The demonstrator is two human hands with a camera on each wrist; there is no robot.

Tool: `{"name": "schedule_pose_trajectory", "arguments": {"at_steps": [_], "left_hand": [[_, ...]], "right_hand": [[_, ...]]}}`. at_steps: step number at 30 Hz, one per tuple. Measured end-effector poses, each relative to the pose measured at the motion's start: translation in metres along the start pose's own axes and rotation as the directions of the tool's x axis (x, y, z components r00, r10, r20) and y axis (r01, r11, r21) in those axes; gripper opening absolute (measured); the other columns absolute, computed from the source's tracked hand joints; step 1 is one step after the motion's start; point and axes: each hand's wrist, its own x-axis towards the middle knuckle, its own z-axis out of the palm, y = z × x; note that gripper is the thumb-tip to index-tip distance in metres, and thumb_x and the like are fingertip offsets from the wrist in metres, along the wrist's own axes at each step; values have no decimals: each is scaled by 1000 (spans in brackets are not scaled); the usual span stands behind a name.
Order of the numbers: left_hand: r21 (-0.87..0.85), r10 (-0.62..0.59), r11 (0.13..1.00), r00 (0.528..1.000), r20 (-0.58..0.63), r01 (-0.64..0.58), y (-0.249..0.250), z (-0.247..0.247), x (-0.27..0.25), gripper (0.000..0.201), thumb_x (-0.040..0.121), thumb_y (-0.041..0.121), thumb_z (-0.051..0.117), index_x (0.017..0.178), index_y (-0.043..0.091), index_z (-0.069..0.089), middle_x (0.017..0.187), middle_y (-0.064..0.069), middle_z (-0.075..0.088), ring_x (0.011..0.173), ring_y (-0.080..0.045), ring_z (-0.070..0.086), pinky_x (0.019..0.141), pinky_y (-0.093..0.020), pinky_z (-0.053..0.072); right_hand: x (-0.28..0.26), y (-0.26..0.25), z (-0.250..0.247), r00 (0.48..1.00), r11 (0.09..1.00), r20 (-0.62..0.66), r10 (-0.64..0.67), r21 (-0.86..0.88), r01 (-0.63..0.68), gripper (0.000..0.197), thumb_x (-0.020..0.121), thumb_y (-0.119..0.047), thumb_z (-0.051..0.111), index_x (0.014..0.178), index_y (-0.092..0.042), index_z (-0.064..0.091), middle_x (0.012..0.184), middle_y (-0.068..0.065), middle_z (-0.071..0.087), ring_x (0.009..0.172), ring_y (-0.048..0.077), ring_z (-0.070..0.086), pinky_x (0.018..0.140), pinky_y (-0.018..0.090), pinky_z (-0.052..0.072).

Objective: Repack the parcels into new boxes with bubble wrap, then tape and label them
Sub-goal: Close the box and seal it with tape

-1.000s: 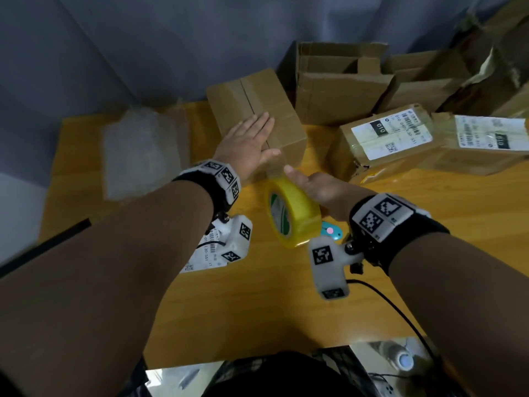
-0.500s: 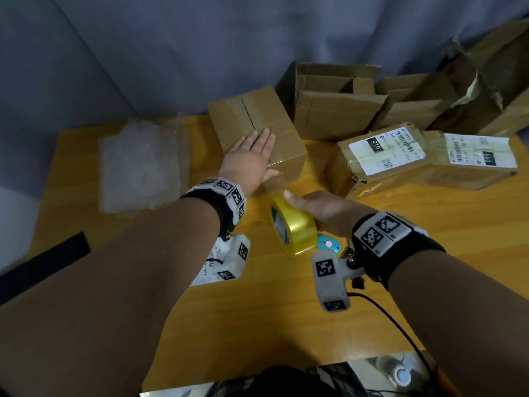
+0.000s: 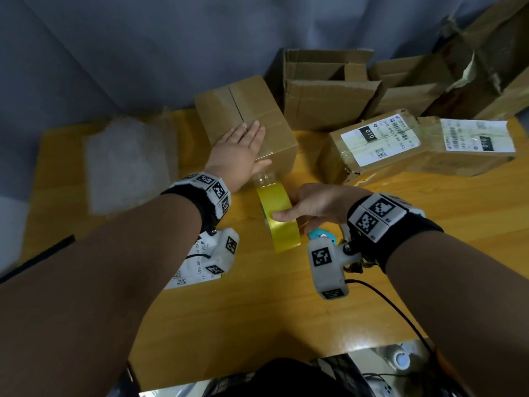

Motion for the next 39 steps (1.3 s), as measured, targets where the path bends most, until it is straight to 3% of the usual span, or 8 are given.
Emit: {"name": "schedule_pose_trajectory", "arguments": {"at_steps": [5,9,15,20,26,32,35,39], "left_hand": [[-26,31,999,999,-15,-31,-4,3,2,69,98,52,24,152,13,4,160,-3,3,147,-22,6,118,-33,4],[5,80,997,997,13,-80,-10,4,4,85,92,54,43,151,11,0,160,-5,-1,147,-23,3,117,-32,1],[11,90,996,996,-15,-90,-10,9,5,80,94,51,42,151,11,4,160,-6,4,146,-24,7,118,-34,4],[6,94,996,995,-17,-94,-12,7,9,79,94,52,39,151,11,4,160,-6,4,147,-23,6,117,-32,2],[-2,111,994,994,-9,-111,-13,7,7,79,94,53,38,151,10,4,159,-7,4,147,-24,6,118,-33,2],[43,40,998,999,2,-40,2,2,9,90,89,54,49,151,8,2,159,-9,3,146,-28,8,117,-38,7],[94,35,995,999,-3,-34,9,0,9,95,87,57,50,151,9,-2,159,-13,1,145,-31,8,117,-40,9],[83,55,995,998,-24,-53,5,1,8,86,92,52,45,151,9,0,159,-13,2,145,-32,9,117,-40,9]], "right_hand": [[1,0,0,999,1000,32,-14,18,13,32,83,-32,71,108,-14,64,111,8,69,103,22,65,89,34,53],[13,4,-6,992,994,-119,-37,99,49,55,82,-50,67,118,-9,58,111,11,66,103,24,63,97,41,49],[12,6,-6,984,981,-159,-78,161,104,44,87,-43,64,111,-6,60,98,10,66,86,18,65,68,26,53],[11,5,2,987,979,-137,-88,170,111,45,86,-42,65,106,-2,61,99,15,68,89,25,68,77,37,58],[12,13,6,985,977,-169,-30,205,65,46,89,-40,62,104,3,57,88,15,63,73,24,64,68,33,56],[12,9,-1,995,969,-101,-17,245,42,43,88,-41,63,97,0,58,88,16,64,78,27,66,75,37,57],[12,8,0,995,961,-94,-18,271,43,48,87,-42,64,106,1,59,98,21,66,85,31,67,79,39,57],[12,5,4,985,963,-165,-43,257,85,35,90,-41,61,80,-8,56,72,8,61,68,21,63,66,33,55]]}}
